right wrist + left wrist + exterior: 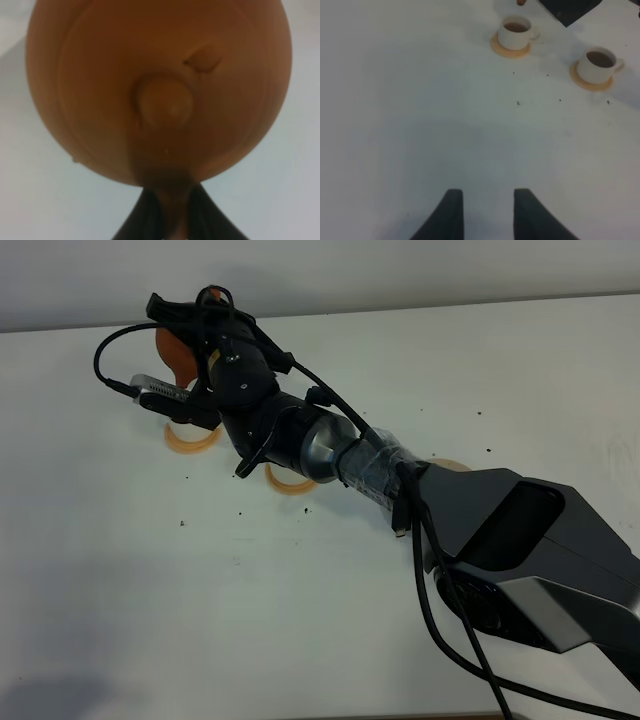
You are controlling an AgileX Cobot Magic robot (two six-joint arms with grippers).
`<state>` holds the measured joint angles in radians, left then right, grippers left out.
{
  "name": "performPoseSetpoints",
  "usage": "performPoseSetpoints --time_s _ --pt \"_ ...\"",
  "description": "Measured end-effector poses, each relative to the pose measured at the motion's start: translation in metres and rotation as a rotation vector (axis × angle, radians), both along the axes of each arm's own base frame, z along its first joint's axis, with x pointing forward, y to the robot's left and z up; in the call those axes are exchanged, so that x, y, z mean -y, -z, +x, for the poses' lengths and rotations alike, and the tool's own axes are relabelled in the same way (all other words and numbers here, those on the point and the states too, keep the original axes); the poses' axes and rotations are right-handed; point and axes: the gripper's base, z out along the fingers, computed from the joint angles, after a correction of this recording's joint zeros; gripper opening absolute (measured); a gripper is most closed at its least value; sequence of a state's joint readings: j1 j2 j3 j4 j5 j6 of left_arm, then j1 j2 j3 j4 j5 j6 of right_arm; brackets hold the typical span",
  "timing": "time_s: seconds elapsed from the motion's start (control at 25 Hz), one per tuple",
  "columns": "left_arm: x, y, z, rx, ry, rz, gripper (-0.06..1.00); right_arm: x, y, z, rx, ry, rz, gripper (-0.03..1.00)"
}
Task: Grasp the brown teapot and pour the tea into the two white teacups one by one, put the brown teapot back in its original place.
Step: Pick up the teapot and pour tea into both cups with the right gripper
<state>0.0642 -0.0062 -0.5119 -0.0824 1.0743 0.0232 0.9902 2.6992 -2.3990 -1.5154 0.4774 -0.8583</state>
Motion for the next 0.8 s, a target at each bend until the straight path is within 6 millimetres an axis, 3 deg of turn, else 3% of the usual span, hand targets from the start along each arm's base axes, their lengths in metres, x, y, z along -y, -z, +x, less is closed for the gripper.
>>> performPoseSetpoints --time_s 0.48,0.8 --pt "0.0 0.0 0.0 0.0 0.0 0.0 0.25 0.011 0.008 0.003 -0.157 0.172 0.112 0.09" --pt "0.0 0.0 0.0 0.0 0.0 0.0 0.25 0.032 -0.02 -0.001 -0.356 0.435 0.285 0.09"
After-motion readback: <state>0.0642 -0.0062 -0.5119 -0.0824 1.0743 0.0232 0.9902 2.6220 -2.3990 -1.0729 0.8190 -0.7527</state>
